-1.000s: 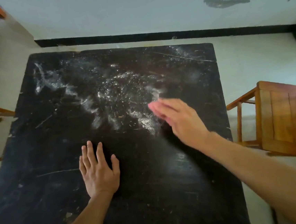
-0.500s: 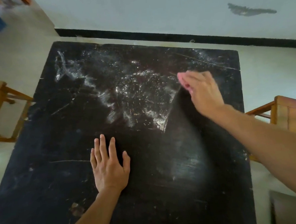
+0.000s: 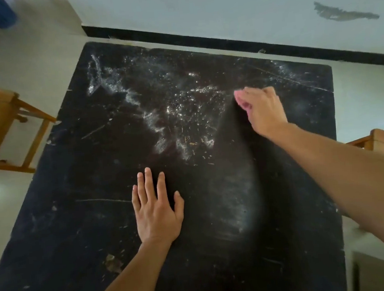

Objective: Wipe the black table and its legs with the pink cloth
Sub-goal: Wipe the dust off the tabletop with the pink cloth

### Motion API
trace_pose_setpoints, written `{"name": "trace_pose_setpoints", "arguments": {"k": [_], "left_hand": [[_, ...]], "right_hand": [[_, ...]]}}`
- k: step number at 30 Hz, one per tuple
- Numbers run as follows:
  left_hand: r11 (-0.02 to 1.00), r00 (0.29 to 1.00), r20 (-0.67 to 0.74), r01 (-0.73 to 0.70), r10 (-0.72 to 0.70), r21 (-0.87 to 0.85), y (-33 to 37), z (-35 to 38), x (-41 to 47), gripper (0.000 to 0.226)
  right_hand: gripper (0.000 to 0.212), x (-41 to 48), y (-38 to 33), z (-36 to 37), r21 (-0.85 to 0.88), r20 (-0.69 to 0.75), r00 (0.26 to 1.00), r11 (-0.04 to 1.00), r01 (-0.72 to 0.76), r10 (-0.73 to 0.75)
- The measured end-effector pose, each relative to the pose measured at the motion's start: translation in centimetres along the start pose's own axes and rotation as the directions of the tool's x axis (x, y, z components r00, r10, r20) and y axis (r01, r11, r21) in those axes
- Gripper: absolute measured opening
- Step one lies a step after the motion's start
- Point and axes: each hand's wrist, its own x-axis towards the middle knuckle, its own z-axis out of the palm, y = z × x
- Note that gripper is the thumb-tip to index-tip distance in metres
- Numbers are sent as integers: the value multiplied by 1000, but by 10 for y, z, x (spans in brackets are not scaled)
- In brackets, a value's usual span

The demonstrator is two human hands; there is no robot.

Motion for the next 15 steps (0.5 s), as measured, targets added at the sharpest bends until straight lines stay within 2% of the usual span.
{"name": "trace_pose_setpoints", "arguments": {"k": [1, 3, 5, 7, 10, 12, 14, 15], "left_hand": [[1000, 1000, 4, 2, -2, 1, -1, 0, 0, 65], [1000, 1000, 13, 0, 0, -1, -2, 0, 0, 66], [1000, 1000, 14, -9, 10, -11, -2, -1, 0, 65], [1000, 1000, 8, -16, 17, -10, -1, -1, -1, 64], [1000, 1000, 2, -24, 24, -2, -2, 1, 0, 62], [1000, 999, 7, -31, 31, -2, -1, 2, 0, 62], [999, 999, 15, -35, 35, 8, -1, 3, 0, 63], [999, 999, 25, -34, 34, 13, -1, 3, -1, 63]], "right_hand": [[31, -1, -7, -8, 21, -53, 999, 1000, -11, 12], [33, -34, -23, -9, 4, -115, 986, 993, 121, -120], [45, -92, -39, 8, 21, -73, 960, 962, 272, -270], [48, -155, -58, 27, 66, 7, 926, 924, 377, -378], [51, -161, -69, 38, 8, -12, 883, 883, 469, -469], [52, -106, -62, 36, -26, -44, 947, 948, 318, -319], [43, -46, -49, 21, -55, -40, 998, 997, 56, -58], [35, -25, -45, 11, -18, -29, 998, 998, -59, 59]]}}
